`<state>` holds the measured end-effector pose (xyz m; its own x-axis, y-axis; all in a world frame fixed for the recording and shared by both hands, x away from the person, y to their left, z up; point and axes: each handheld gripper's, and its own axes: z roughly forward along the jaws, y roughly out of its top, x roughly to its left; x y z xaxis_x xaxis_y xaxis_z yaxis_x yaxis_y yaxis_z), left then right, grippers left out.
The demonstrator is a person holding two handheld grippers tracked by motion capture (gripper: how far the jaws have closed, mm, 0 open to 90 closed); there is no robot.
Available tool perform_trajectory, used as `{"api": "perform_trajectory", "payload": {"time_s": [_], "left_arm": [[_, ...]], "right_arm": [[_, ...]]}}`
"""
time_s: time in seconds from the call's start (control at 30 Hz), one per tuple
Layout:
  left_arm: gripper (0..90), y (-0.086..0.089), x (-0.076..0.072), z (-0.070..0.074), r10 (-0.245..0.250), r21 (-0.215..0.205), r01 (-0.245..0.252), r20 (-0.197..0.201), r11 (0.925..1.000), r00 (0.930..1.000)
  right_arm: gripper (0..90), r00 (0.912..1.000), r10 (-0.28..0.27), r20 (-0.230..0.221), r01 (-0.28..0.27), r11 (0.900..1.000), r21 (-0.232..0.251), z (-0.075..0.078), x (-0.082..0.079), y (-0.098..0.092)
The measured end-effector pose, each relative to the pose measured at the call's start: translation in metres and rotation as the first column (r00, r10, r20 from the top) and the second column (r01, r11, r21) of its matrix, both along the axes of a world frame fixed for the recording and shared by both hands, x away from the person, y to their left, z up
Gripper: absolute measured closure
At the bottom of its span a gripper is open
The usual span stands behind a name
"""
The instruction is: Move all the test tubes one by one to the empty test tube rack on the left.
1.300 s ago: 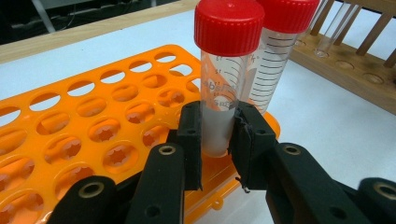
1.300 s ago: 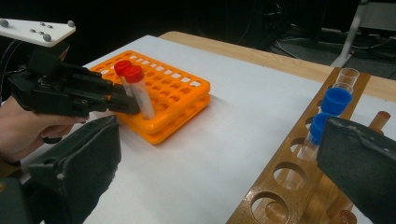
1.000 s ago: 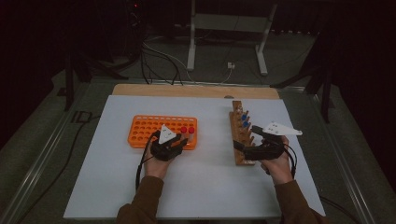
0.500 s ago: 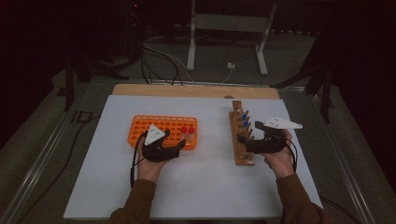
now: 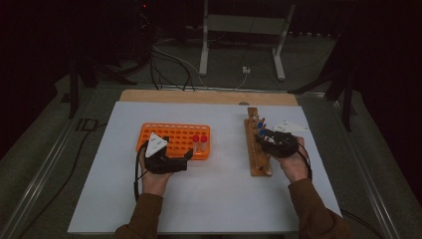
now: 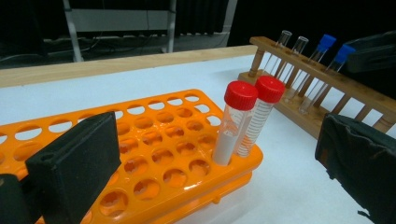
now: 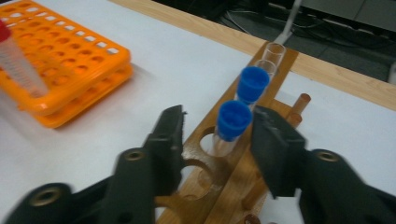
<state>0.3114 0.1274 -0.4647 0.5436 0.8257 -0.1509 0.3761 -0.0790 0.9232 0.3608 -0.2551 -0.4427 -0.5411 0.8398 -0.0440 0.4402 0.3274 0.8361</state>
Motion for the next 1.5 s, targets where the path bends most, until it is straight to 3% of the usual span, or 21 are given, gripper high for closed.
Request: {"api": "perform_trajectory", "payload": {"time_s": [0.3,0.8,1.5], "left_arm": [[0.8,0.006,-0.001,0.003,0.018,-0.048,-0.018,-0.003,0.9987,0.9998],[0.7,0.0,-0.001,0.004,0.007,-0.02,-0.008,-0.008,0.9998,0.9999],[0.7,-0.007,-0.002,0.003,-0.002,0.02,0.002,-0.001,0.9998,1.0]], "right_arm": [[71.3,0.9996,-0.015,-0.024,0.016,0.999,0.038,-0.01,0.01,0.003],[76.4,0.9989,-0.035,-0.03,0.036,0.999,0.03,-0.013,0.012,0.007],[76.5,0.998,-0.012,0.062,0.007,0.997,0.078,0.037,-0.003,-0.002]]}}
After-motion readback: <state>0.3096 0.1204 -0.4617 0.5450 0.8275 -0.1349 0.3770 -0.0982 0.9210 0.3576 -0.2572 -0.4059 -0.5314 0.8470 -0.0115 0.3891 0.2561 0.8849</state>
